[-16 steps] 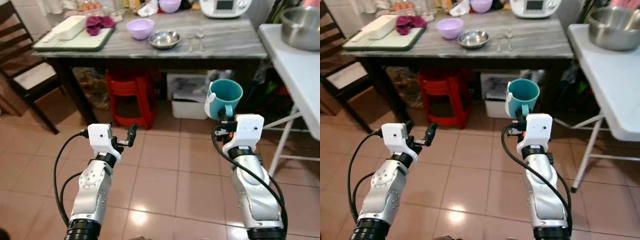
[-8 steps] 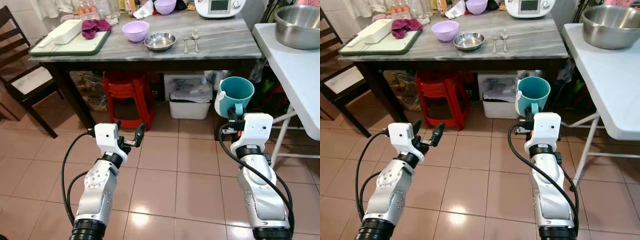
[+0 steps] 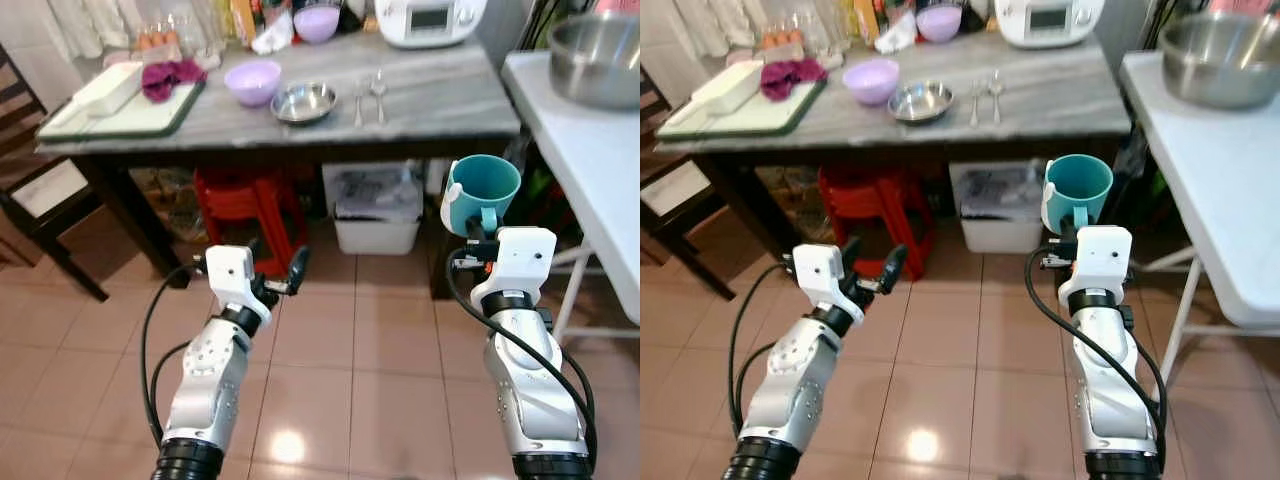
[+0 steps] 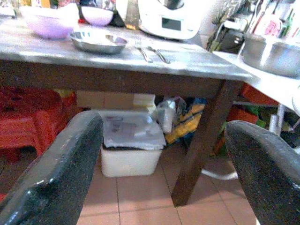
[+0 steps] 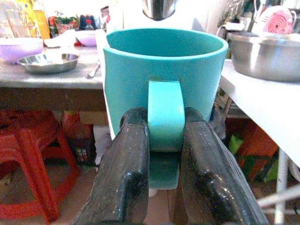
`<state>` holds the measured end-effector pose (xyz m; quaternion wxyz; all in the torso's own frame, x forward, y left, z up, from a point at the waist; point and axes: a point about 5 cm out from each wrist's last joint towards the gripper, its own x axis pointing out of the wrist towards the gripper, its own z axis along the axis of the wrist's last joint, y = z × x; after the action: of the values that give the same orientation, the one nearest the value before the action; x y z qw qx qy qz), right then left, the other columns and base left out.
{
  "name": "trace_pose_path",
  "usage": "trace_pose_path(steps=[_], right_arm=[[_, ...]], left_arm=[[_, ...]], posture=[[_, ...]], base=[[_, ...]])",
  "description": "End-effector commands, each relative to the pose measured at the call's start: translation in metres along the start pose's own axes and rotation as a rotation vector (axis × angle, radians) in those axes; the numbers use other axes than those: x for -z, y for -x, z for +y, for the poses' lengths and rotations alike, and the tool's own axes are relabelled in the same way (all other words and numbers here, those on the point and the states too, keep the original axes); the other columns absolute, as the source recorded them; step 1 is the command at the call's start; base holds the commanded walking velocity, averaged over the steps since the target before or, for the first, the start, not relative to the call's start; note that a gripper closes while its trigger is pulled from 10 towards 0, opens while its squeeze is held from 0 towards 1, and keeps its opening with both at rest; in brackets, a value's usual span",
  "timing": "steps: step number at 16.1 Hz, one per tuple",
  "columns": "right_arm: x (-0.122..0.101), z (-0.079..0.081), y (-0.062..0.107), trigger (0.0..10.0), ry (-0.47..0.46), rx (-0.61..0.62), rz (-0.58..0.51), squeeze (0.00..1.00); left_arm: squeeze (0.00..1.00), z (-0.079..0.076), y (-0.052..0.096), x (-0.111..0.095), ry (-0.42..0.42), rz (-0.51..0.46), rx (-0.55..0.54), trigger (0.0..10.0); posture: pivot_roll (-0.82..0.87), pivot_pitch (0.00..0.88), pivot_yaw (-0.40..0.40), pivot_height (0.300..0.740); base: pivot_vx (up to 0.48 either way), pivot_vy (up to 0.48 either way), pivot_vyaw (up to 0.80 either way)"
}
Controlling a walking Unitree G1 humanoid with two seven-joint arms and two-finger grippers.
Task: Setting the table
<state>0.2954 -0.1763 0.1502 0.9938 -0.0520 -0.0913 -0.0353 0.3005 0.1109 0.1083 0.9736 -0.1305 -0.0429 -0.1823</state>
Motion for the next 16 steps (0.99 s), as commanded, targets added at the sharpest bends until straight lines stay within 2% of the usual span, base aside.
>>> trace_pose_path(steps=[1, 8, 16], right_arm=[[-0.007, 0.010, -0.002, 10.0, -0.017, -0.025, -0.034, 0.00], [-0.007, 0.009, -0.001, 10.0, -0.014, -0.012, -0.037, 0.00], [-0.009, 0.006, -0.001, 10.0, 0.001, -0.001, -0.049, 0.00]], left_arm=[[0.00, 0.011, 0.004, -0.003, -0.015, -0.001, -0.030, 10.0], [0.00, 0.006, 0.005, -0.002, -0.010, 0.006, -0.004, 10.0], [0.00, -0.001, 0.007, -0.013, -0.019, -0.027, 0.032, 10.0]], posture=[[-0.15, 0.096, 0.106, 0.740], [-0.15, 0.096, 0.110, 0.740], [-0.16, 0.098, 0.103, 0.740]], base=[[0.480, 0.000, 0.00], [0.480, 0.000, 0.43], [0.480, 0.000, 0.00]])
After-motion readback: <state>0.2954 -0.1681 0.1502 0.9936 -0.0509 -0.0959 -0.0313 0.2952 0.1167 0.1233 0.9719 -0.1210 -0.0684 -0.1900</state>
